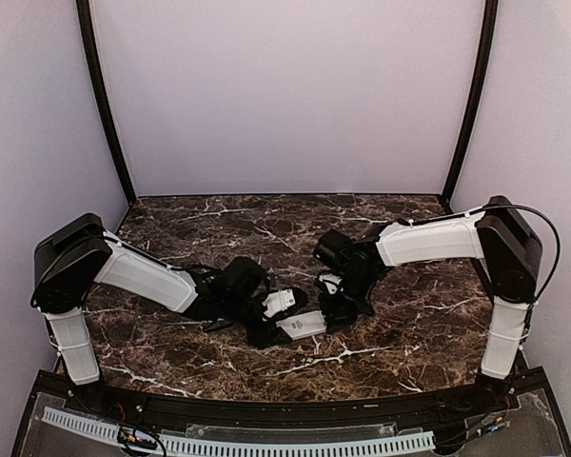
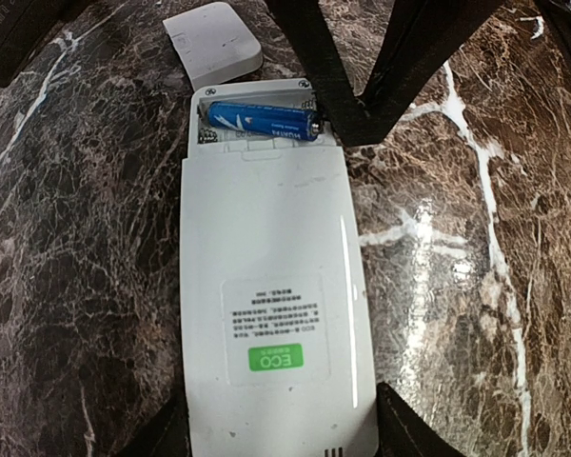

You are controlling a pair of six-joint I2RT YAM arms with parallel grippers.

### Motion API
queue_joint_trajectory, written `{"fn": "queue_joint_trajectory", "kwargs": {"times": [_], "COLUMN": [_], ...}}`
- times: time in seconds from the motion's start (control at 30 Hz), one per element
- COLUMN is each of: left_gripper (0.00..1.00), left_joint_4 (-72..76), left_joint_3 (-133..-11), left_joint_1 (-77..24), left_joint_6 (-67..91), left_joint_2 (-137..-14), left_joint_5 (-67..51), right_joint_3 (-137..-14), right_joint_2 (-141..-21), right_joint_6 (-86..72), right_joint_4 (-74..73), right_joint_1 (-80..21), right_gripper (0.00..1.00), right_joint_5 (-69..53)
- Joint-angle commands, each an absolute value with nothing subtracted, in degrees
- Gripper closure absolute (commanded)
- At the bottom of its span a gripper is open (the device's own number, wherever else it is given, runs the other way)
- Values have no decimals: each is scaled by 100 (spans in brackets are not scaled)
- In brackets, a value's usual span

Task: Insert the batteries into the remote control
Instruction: Pick up the battery from the battery compartment.

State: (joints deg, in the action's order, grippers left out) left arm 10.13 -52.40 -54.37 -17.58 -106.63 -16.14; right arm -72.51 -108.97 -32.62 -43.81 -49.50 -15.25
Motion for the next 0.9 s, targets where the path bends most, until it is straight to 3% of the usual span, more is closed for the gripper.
{"fn": "queue_joint_trajectory", "kwargs": {"times": [0.0,0.17,0.27,0.37,0.87], "left_gripper": [41,41,41,40,39], "left_joint_4": [563,586,607,567,650], "left_joint_3": [-5212,-5201,-5196,-5211,-5146], "left_joint_1": [-5450,-5456,-5456,-5454,-5451], "left_joint_6": [-1745,-1740,-1747,-1757,-1767], "left_joint_2": [-10780,-10782,-10779,-10779,-10746], "left_joint_5": [-1757,-1759,-1774,-1762,-1758], "right_joint_3": [-7185,-7100,-7267,-7499,-7444], "right_joint_2": [-10679,-10147,-10218,-10458,-10991], "right_joint_6": [-3056,-3340,-3608,-3742,-3964], "right_joint_4": [-4364,-4647,-4592,-4565,-4218], "right_joint_1": [-4938,-4931,-4924,-4897,-4987], "right_gripper": [100,99,89,86,86], "right_joint_5": [-1544,-1283,-1042,-810,-515]}}
